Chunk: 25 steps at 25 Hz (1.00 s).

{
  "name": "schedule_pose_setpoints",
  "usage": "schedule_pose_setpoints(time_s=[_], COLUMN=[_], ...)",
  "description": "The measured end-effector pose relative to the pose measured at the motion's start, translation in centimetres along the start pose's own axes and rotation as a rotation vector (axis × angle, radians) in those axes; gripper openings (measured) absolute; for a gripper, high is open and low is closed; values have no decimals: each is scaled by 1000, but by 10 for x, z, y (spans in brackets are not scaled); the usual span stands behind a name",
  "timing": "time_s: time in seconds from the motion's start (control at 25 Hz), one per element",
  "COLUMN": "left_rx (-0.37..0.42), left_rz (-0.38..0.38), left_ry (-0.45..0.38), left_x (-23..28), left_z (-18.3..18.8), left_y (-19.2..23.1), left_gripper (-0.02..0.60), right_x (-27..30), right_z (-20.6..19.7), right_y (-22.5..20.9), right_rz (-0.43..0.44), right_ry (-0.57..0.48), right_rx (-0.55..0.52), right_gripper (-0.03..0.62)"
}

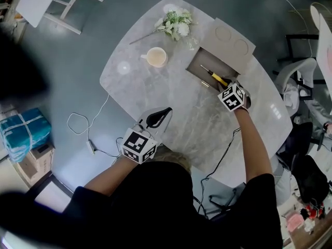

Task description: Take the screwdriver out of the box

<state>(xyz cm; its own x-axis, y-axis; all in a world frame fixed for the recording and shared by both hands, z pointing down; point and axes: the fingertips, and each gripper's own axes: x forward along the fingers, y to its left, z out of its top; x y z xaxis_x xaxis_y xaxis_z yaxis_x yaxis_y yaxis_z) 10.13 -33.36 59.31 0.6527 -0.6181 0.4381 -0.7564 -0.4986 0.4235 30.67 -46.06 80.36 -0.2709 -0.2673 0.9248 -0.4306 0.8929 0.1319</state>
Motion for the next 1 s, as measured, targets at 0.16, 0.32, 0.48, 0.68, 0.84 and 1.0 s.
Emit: schedule_pose_setpoints(time_s=[0.16,0.32,0.48,0.68,0.84,1.0], left_rx=[-20,-30,-26,-1,19,49], left_rz=[33,39,24,-42,-83,-117], left_ry=[-13,-43,-65,-112,-121,-133], left_x=[-17,-34,-53,-80,-112,-139], left_z=[-3,-3,0,11,17,26], left_y=[6,-1,-8,-13,-3,-1], left_gripper=[15,15,15,15,15,15], right_x=[-10,-35,-62,-108,-156,-203], right_z=[10,20,37,57,85,116], right_y=[4,3,19,53,86,125], right_rz=[-37,-97,-112,-130,-181,-235], right_ry=[-29,-102,-197,-297,-397,-506], right_rx=[69,172,291,404,477,541], right_gripper=[74,74,74,74,74,74])
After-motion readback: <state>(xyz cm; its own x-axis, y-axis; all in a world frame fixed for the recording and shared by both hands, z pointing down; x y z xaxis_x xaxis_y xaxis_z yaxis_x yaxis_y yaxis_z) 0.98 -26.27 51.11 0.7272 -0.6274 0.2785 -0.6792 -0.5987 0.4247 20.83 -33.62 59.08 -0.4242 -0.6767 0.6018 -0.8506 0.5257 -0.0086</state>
